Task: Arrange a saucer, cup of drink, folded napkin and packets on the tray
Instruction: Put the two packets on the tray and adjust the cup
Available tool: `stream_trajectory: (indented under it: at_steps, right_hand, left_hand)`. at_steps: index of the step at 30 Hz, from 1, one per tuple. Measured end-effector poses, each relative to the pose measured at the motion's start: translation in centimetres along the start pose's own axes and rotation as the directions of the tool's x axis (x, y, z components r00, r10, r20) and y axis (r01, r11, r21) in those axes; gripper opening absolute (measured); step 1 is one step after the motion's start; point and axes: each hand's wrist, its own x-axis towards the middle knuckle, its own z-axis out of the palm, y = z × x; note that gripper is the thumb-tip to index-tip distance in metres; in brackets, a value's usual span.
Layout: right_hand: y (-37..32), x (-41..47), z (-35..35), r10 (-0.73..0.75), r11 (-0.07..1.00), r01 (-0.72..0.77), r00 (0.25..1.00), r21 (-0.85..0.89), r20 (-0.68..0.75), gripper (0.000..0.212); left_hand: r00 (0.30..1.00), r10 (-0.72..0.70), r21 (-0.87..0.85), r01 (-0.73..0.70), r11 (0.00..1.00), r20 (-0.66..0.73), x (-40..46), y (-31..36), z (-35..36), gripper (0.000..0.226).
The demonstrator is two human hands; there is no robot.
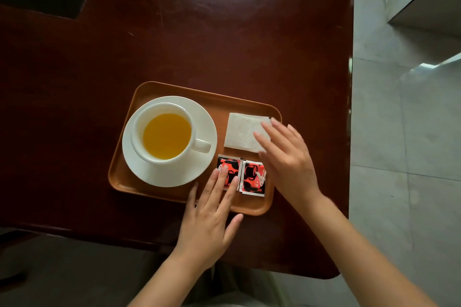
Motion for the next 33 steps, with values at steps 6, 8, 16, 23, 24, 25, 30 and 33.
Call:
stream_trajectory:
  at_steps: [6, 8, 16, 23, 24, 25, 30, 33]
  right_hand:
    - [-3.6, -5.9, 1.3, 0.027, 1.0, -0.027, 0.998, -0.006, 0.06, 0.03]
    - [-3.9, -6.0, 1.6, 0.067, 0.998, -0.067, 0.996, -0.007, 0.061, 0.032]
    - [-3.8, -5.8, 1.7, 0.099, 0.995, -0.099, 0.994, -0.017, 0.054, 0.031]
    - [-3.9, -5.8, 1.7, 0.1, 0.995, -0.099, 0.994, -0.031, 0.045, 0.031]
    - [-3.9, -5.7, 1.6, 0.098, 0.995, -0.097, 0.994, -0.032, 0.046, 0.031]
    - [-3.9, -5.7, 1.5, 0.092, 0.995, -0.091, 0.995, -0.034, 0.034, 0.031]
    - [-4.0, -5.4, 0.5, 0.091, 0.995, -0.091, 0.996, -0.041, -0.016, 0.028]
    - [-4.1, -4.9, -0.7, 0.111, 0.993, -0.111, 0.994, -0.032, -0.016, 0.028]
  left_hand:
    - [1.0, 0.008, 0.046, -0.009, 0.999, 0.011, 0.3, -0.5, 0.1, 0.065]
    - [1.0, 0.02, 0.054, -0.02, 0.998, 0.008, 0.3, -0.7, 0.2, 0.065]
    - [1.0, 0.026, 0.073, -0.027, 0.997, 0.017, 0.6, -1.0, 0.5, 0.067]
    - [1.0, 0.016, 0.088, -0.014, 0.996, -0.012, 0.8, -0.8, 0.5, 0.068]
    - [1.0, 0.014, 0.084, -0.013, 0.996, -0.016, 0.8, -0.8, 0.4, 0.068]
    - [1.0, 0.019, 0.081, -0.017, 0.997, -0.022, 0.7, -0.7, 0.3, 0.067]
    - [0.999, 0.046, 0.017, -0.046, 0.999, -0.021, 0.4, -0.7, -0.8, 0.064]
    - [0.995, 0.071, -0.021, -0.073, 0.997, -0.064, 0.2, -0.3, -2.1, 0.06]
